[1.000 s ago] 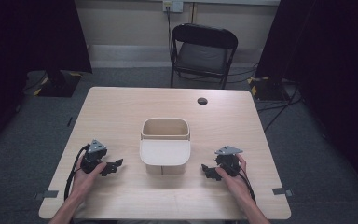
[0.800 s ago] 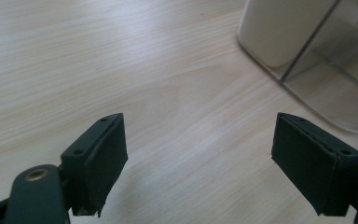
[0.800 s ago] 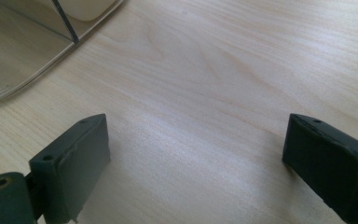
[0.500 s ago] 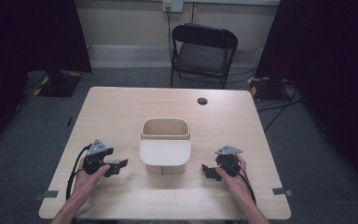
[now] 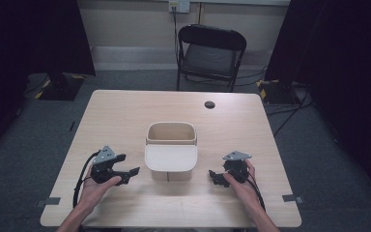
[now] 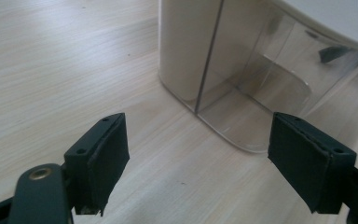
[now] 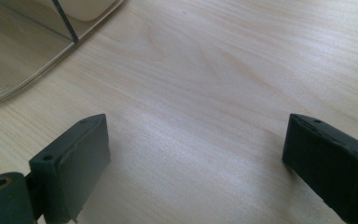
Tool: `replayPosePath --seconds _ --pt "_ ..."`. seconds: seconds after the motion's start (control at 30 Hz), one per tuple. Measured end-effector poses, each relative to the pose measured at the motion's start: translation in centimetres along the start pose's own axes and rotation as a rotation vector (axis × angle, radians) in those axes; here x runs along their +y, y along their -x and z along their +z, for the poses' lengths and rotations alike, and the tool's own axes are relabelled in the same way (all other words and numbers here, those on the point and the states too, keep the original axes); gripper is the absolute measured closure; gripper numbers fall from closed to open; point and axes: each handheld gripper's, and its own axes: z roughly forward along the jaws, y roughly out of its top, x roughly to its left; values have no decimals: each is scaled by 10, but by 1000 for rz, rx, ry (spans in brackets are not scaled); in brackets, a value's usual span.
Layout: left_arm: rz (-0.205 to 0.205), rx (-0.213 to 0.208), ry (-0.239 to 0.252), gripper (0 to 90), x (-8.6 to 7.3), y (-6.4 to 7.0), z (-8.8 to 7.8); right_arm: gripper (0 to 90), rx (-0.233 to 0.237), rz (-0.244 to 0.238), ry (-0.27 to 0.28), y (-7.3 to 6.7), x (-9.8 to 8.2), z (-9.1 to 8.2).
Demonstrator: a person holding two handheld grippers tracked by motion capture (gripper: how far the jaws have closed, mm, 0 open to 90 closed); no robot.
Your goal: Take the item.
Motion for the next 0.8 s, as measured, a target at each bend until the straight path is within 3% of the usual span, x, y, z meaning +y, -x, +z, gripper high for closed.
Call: replayPosePath --seconds 0.47,0.57,0.8 --pt "10 -65 20 196 6 14 3 67 -1 0 0 0 0 0" --pt "38 -79 19 195 10 23 3 67 0 0 0 0 0 0" --pt "58 -92 20 195 13 32 8 67 -1 1 0 0 0 0"
